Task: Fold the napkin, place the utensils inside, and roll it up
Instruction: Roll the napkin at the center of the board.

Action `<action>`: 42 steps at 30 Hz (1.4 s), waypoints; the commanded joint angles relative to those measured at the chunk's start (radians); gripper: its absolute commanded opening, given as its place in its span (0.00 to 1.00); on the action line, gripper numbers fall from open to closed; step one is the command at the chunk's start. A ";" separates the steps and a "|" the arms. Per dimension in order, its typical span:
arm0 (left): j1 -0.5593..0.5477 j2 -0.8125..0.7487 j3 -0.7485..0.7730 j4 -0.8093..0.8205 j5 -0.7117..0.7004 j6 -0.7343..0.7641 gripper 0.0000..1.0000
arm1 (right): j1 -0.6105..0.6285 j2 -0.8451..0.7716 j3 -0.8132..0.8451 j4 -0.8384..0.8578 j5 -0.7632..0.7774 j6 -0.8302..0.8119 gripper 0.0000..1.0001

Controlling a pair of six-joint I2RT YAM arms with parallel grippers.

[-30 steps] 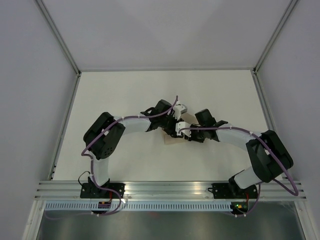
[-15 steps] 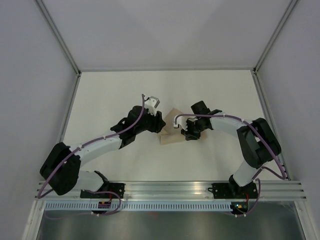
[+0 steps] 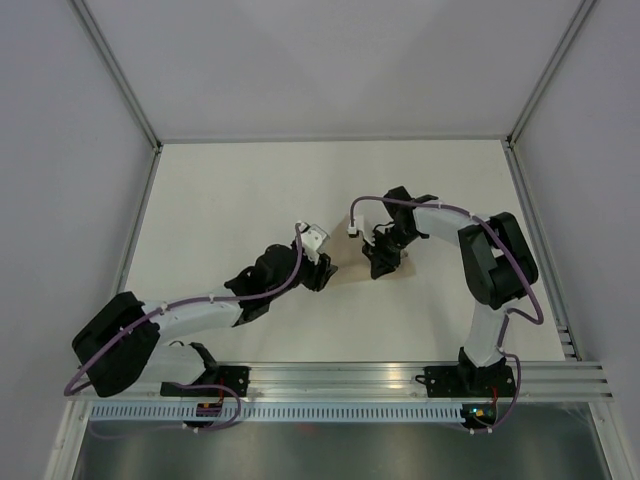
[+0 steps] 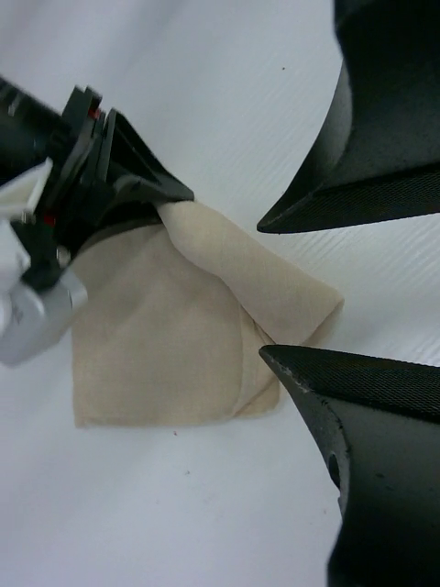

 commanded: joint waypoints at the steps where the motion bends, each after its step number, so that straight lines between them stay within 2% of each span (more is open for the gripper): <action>1: -0.072 0.023 0.060 0.065 -0.037 0.194 0.57 | 0.002 0.145 -0.036 -0.117 0.036 -0.034 0.09; 13: -0.189 0.333 0.289 -0.044 -0.024 0.409 0.61 | -0.018 0.253 0.067 -0.238 0.029 -0.074 0.10; 23: -0.201 0.462 0.379 -0.067 -0.025 0.534 0.64 | -0.018 0.340 0.173 -0.347 0.022 -0.083 0.10; 29: -0.206 0.499 0.390 -0.110 0.021 0.554 0.64 | -0.019 0.366 0.205 -0.366 0.023 -0.077 0.10; 42: -0.219 0.454 0.370 -0.205 0.115 0.502 0.66 | -0.025 0.412 0.250 -0.361 0.043 -0.049 0.10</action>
